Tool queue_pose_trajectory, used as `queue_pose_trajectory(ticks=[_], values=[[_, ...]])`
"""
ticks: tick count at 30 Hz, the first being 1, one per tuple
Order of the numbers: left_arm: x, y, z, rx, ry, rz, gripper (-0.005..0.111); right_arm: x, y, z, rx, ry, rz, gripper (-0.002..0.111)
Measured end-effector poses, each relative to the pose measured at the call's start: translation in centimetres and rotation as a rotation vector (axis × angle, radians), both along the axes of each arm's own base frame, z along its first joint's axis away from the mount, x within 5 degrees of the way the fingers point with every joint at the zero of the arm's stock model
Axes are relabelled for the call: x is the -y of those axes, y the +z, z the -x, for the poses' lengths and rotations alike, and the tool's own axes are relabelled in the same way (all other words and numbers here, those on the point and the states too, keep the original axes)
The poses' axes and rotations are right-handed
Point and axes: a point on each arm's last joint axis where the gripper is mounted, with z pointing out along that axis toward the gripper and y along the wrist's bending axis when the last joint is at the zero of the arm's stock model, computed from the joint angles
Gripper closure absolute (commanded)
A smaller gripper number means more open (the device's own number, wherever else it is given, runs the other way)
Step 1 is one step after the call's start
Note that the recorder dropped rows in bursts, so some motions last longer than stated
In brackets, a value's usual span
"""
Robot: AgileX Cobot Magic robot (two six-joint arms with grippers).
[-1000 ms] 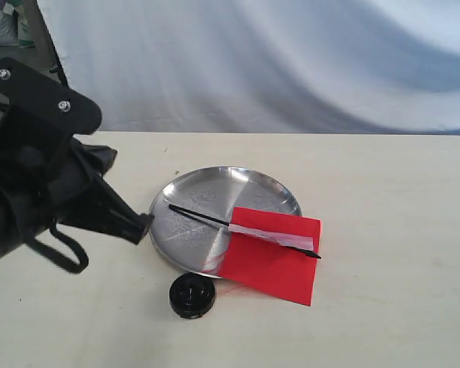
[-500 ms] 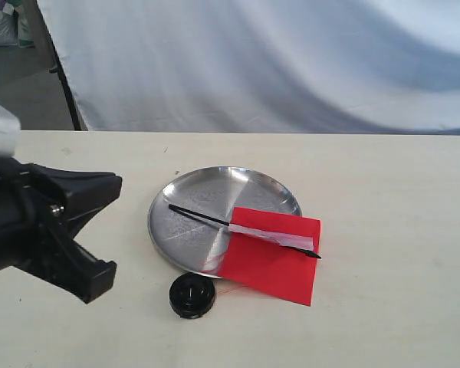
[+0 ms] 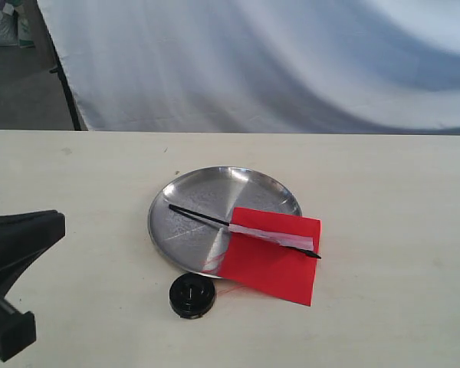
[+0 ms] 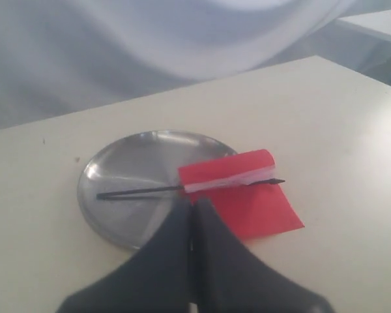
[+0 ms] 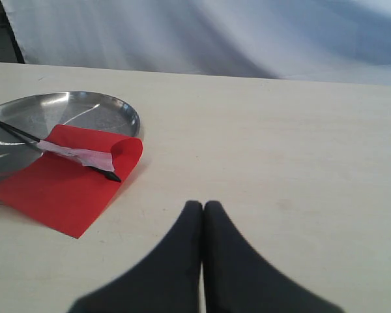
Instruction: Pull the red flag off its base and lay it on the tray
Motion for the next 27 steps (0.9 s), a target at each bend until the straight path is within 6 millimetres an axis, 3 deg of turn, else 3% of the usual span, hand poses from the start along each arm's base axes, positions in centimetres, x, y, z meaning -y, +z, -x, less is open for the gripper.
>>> queue_pose_trajectory(ticks=[27], values=[[-2.6,-7.2,3.0,-0.071,0.010,0.175,0.107,0.0,0.0,0.0,0.000,0.000,0.000,0.108]])
